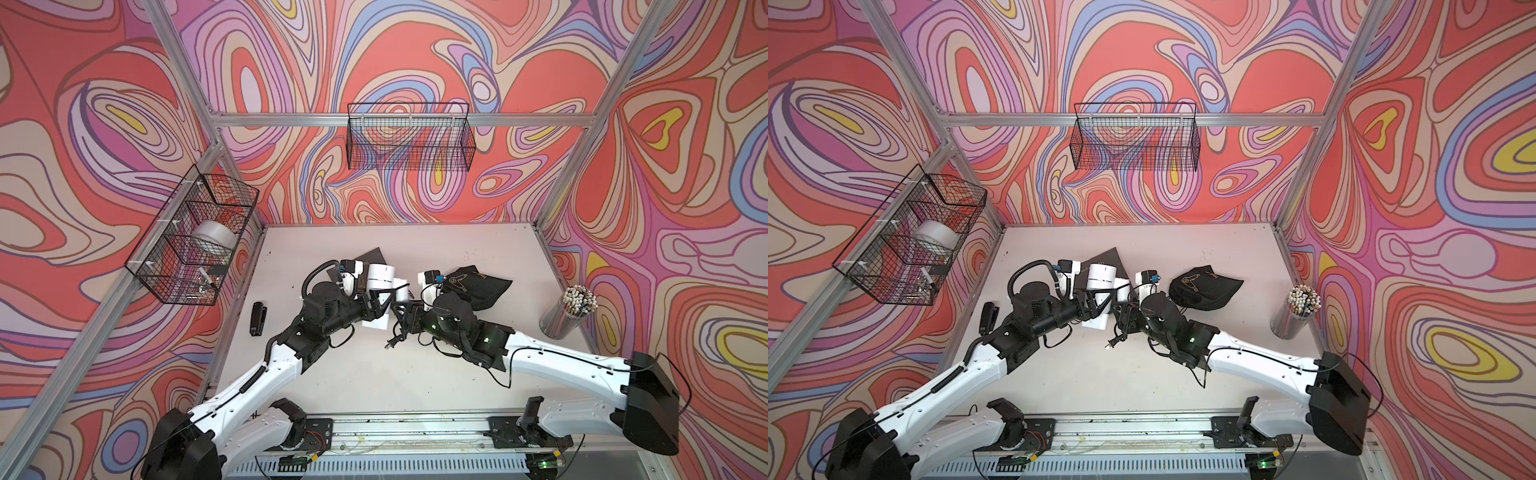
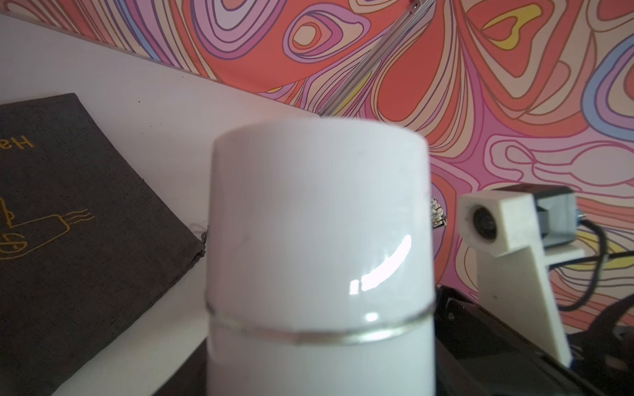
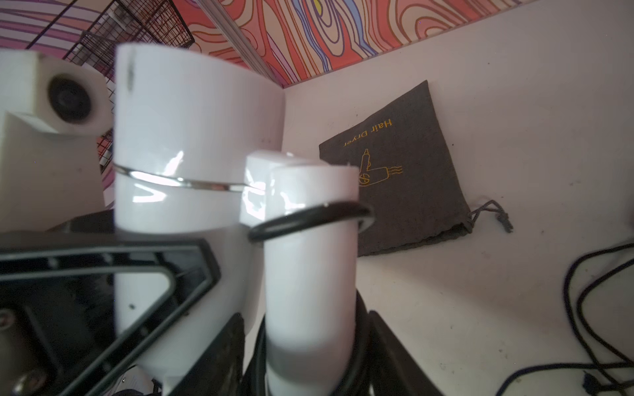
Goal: Pack away hair dryers
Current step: Fold the hair dryer.
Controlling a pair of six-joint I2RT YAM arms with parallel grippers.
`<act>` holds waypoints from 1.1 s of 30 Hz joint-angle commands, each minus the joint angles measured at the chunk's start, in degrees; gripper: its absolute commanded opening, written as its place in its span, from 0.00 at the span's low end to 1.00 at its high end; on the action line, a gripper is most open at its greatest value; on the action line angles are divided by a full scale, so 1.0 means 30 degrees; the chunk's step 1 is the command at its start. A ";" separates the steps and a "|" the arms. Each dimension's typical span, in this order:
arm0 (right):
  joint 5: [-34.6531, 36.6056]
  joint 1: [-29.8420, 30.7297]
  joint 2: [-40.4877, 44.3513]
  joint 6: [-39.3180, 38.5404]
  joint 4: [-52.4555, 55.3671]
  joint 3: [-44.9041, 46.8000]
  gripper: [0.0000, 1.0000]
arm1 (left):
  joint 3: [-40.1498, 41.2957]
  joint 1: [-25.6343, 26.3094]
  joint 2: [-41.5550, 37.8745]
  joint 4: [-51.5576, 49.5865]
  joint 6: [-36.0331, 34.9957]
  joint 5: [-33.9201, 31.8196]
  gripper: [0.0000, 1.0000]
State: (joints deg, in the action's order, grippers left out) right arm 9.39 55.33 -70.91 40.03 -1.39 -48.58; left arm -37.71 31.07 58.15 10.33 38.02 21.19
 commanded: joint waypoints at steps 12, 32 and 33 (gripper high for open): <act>-0.3126 -0.1395 0.4894 -0.0503 0.1145 0.2424 0.70 | -0.2326 -0.0860 -0.0586 0.0333 0.0844 0.2717 0.00; -1.0360 -0.4409 0.3828 0.1522 -0.6627 0.3946 0.69 | -0.1554 -0.0892 -0.0223 0.2299 0.1539 0.6381 0.00; -1.0414 -0.4461 0.3881 0.1510 -0.6627 0.3919 0.69 | -0.1528 -0.0889 -0.0252 0.2292 0.1500 0.6411 0.00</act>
State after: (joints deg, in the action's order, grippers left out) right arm -19.57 42.15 -59.68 44.23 -18.46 -36.18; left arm -42.33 28.03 58.30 11.42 41.65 36.95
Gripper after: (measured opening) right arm 0.686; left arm 0.683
